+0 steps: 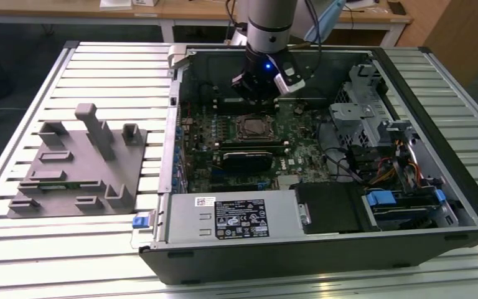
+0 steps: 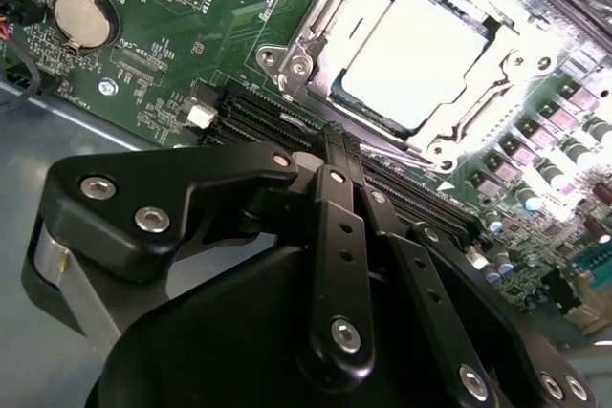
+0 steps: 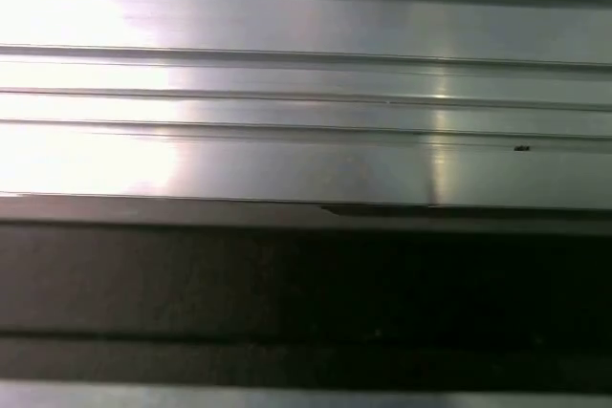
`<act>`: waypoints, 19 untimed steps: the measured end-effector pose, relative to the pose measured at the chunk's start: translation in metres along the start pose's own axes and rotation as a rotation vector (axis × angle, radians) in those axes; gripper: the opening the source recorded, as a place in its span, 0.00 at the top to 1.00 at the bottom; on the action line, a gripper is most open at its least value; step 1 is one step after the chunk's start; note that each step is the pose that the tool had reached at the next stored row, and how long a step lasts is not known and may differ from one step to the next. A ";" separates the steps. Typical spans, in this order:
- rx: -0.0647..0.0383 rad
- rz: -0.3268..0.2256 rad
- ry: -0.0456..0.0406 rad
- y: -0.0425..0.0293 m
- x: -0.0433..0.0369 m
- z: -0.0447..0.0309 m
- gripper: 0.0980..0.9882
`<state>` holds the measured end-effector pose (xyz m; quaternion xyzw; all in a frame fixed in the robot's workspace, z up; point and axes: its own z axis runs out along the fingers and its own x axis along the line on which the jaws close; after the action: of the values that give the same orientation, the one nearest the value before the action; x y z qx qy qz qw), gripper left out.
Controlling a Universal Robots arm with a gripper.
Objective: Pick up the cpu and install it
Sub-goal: 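Install the first cpu locking lever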
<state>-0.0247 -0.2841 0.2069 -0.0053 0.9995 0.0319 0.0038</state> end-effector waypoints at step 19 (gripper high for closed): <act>0.001 0.000 0.0000 0.0000 -0.0021 0.0049 0.99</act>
<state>-0.0226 -0.2837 0.2021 -0.0053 0.9995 0.0315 0.0038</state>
